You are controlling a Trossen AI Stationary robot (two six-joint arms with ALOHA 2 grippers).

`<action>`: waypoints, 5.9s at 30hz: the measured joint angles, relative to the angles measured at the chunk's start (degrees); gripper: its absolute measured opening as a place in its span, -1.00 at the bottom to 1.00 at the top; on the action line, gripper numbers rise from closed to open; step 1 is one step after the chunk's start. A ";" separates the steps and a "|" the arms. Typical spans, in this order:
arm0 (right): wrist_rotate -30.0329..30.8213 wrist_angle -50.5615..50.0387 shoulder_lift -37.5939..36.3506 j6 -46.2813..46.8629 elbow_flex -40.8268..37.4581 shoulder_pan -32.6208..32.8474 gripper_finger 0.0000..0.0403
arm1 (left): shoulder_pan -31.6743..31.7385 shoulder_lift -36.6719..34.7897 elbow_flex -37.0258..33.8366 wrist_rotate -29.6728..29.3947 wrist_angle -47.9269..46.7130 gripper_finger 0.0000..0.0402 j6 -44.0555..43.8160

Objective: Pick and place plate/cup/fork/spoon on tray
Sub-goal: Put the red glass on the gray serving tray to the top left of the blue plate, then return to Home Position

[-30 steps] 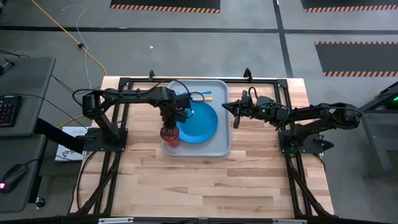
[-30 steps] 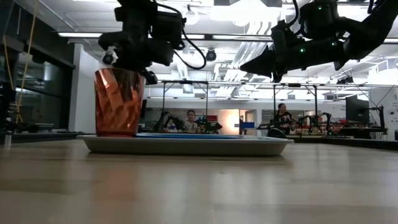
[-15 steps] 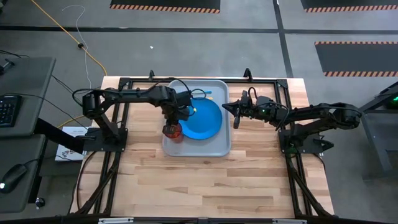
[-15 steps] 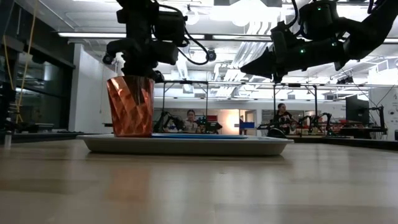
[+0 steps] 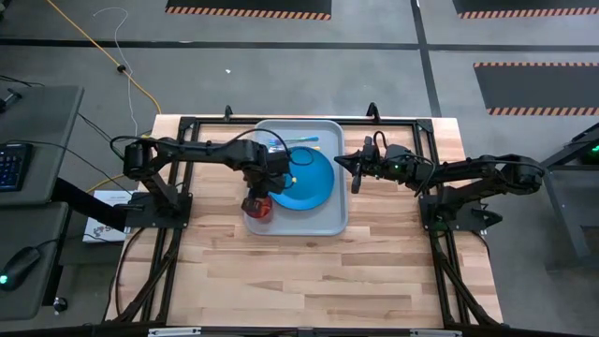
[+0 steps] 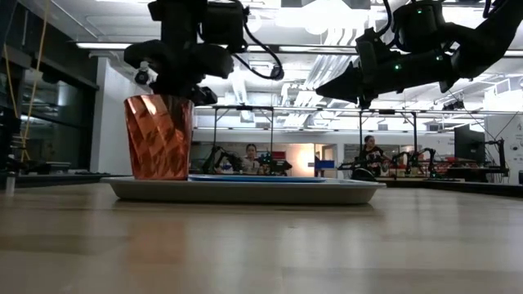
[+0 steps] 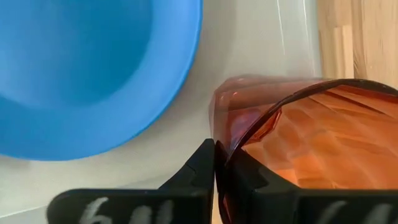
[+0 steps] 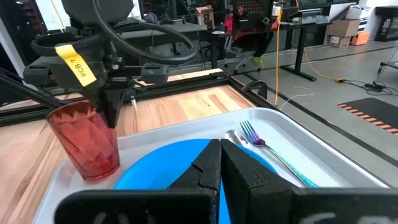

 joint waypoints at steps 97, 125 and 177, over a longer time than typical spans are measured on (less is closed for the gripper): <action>4.68 -5.63 -0.02 6.08 0.00 0.00 -1.00 | -9.06 -96.95 -72.02 -6.75 68.91 -1.00 -24.10; 3.87 -5.91 -0.54 5.98 0.00 -0.02 -1.00 | -11.45 -96.00 -73.37 -8.68 65.68 -1.00 -22.96; 8.98 -31.25 -71.39 5.89 -21.13 21.55 -1.00 | -11.43 -96.00 -73.33 -8.68 61.76 -1.00 -24.60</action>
